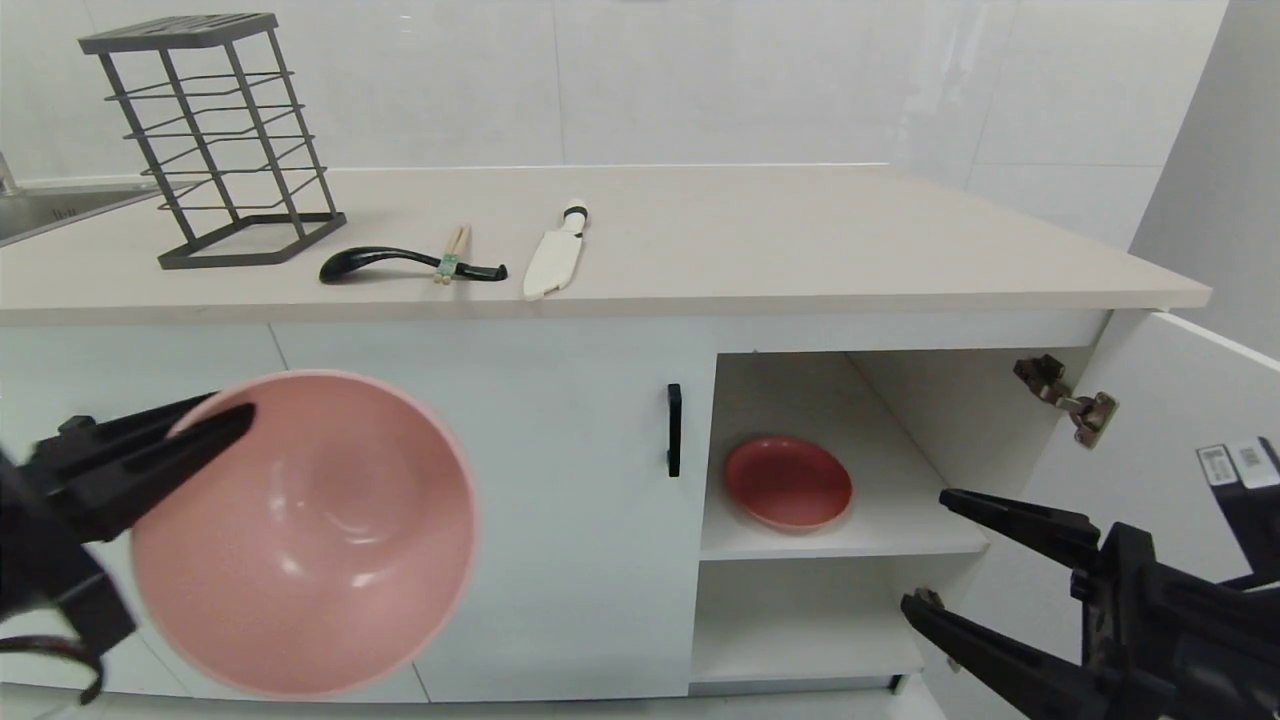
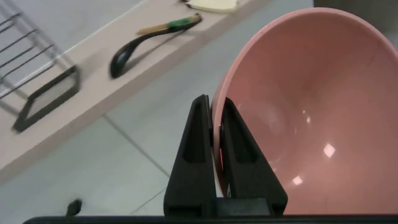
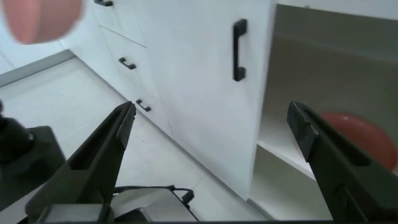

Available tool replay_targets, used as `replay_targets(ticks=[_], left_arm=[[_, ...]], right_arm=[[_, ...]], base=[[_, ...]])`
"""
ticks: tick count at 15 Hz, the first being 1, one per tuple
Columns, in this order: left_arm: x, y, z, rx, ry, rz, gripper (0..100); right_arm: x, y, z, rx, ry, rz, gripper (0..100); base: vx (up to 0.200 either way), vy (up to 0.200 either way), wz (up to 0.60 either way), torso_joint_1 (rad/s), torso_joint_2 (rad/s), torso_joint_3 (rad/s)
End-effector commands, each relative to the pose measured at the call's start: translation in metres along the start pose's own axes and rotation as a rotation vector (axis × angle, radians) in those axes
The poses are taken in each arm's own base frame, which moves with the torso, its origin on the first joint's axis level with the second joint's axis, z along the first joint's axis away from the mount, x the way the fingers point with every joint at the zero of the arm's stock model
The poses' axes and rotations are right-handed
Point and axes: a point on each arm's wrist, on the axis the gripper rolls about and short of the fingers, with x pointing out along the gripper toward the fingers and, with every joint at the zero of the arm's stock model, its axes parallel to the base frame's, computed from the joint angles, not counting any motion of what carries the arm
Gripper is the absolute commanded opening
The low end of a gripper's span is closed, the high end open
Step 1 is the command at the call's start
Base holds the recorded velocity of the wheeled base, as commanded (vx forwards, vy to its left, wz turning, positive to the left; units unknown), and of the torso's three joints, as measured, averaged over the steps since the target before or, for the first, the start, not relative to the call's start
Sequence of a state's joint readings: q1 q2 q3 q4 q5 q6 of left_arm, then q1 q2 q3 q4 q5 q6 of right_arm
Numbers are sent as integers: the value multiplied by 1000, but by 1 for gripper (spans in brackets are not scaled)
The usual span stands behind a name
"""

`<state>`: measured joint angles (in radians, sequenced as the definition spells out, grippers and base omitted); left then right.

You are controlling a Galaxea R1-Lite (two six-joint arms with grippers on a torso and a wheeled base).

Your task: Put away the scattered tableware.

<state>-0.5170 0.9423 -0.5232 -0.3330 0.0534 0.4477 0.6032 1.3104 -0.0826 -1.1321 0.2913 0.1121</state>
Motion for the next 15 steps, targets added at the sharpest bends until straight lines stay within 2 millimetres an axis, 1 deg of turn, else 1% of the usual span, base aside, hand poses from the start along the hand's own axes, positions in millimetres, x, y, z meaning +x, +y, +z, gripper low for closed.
replay_targets(ticks=[1, 3, 4, 5, 8, 11, 12, 13, 14, 15], left_arm=[[83, -66, 17, 128, 100, -190, 0], [109, -103, 22, 154, 113, -231, 0], [121, -121, 23, 138, 104, -239, 0], [128, -130, 23, 134, 100, -231, 0], [147, -140, 28, 133, 92, -211, 0], [158, -148, 28, 145, 105, -188, 0], [165, -158, 29, 160, 89, -201, 0], [167, -162, 31, 159, 72, -202, 0], [172, -173, 35, 161, 39, -211, 0], [175, -176, 35, 166, 37, -214, 0]], right_arm=[[-9, 7, 4, -8, -28, 26, 100], [-15, 9, 5, -10, -38, 27, 100], [-18, 10, 7, -12, -47, 30, 100], [-19, 10, 7, -12, -47, 28, 100], [-16, 9, 8, -10, -44, 27, 100], [-4, 4, 3, 6, 6, -21, 100], [2, 2, -1, 11, 31, -70, 100], [3, 2, -2, 12, 38, -80, 100], [6, 0, -5, 20, 60, -106, 100], [8, -1, -8, 26, 80, -115, 100]], base=[[0, 0, 0, 0, 0, 0], [0, 0, 0, 0, 0, 0], [0, 0, 0, 0, 0, 0], [0, 0, 0, 0, 0, 0], [0, 0, 0, 0, 0, 0], [0, 0, 0, 0, 0, 0], [0, 0, 0, 0, 0, 0], [0, 0, 0, 0, 0, 0], [0, 0, 0, 0, 0, 0], [0, 0, 0, 0, 0, 0]])
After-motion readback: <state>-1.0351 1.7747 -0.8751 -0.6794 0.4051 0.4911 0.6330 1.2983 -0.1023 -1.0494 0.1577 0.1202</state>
